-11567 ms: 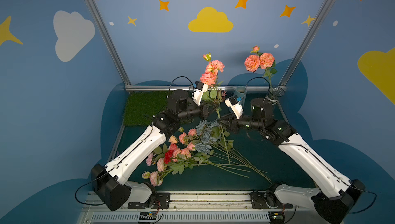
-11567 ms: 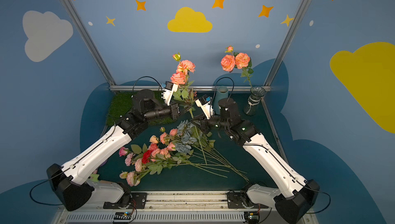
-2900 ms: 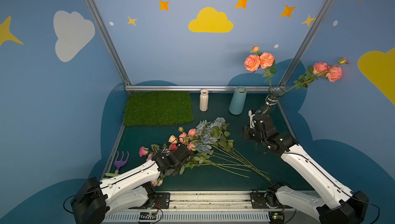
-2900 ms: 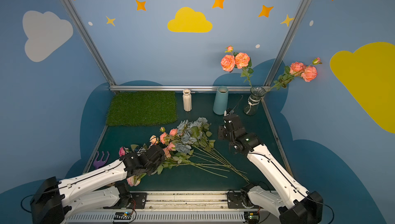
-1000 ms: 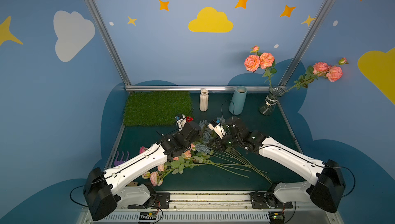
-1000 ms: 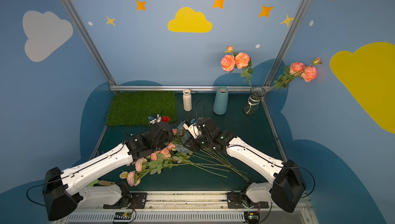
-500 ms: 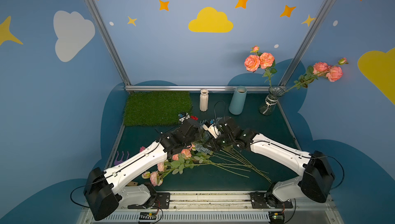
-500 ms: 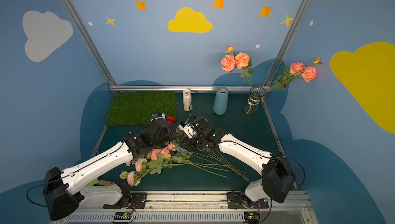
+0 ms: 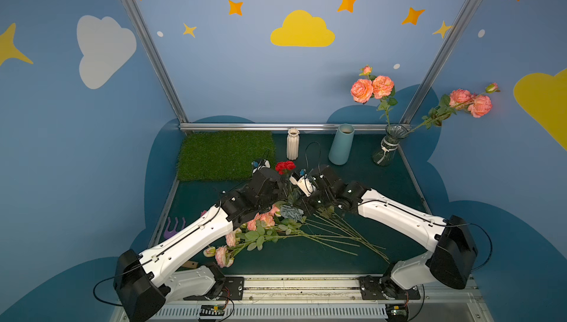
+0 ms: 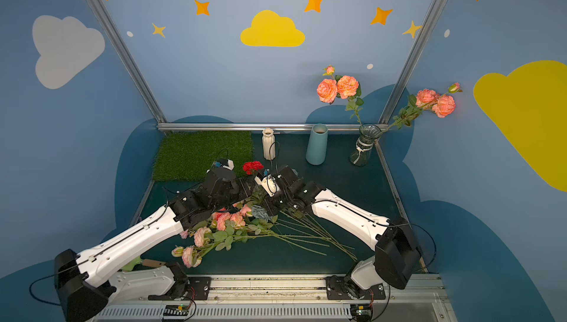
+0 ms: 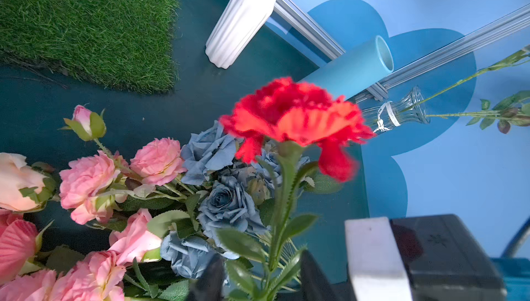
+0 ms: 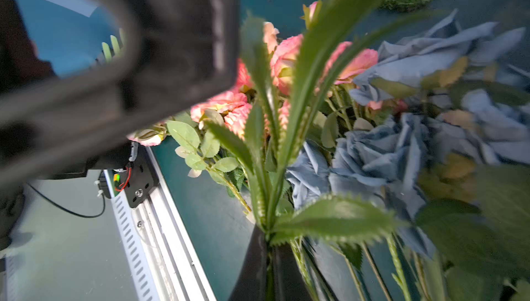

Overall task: Place the pink flowers into the vase
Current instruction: Pick up the flower at the center of the board, then place the flower at the center of the board.

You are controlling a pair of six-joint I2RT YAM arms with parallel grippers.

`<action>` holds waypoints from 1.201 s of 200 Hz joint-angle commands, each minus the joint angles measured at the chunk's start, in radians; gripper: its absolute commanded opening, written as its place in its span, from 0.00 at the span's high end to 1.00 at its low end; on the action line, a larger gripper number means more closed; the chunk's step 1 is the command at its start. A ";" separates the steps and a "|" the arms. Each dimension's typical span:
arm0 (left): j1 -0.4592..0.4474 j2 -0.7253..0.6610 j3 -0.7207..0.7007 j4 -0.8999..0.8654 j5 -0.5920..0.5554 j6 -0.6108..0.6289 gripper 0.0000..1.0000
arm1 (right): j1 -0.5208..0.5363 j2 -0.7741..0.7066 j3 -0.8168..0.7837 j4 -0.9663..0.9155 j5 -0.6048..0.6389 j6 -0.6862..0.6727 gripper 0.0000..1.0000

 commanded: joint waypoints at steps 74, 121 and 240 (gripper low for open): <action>-0.007 -0.048 -0.082 -0.278 -0.057 -0.127 0.10 | -0.106 -0.098 0.065 -0.420 0.698 0.038 1.00; 0.007 -0.154 -0.174 -0.302 -0.103 -0.193 0.10 | -0.249 -0.038 0.045 -0.456 0.748 0.088 1.00; 0.087 -0.223 -0.193 -0.352 -0.074 -0.079 0.10 | -0.529 0.344 0.086 -0.473 1.000 0.197 1.00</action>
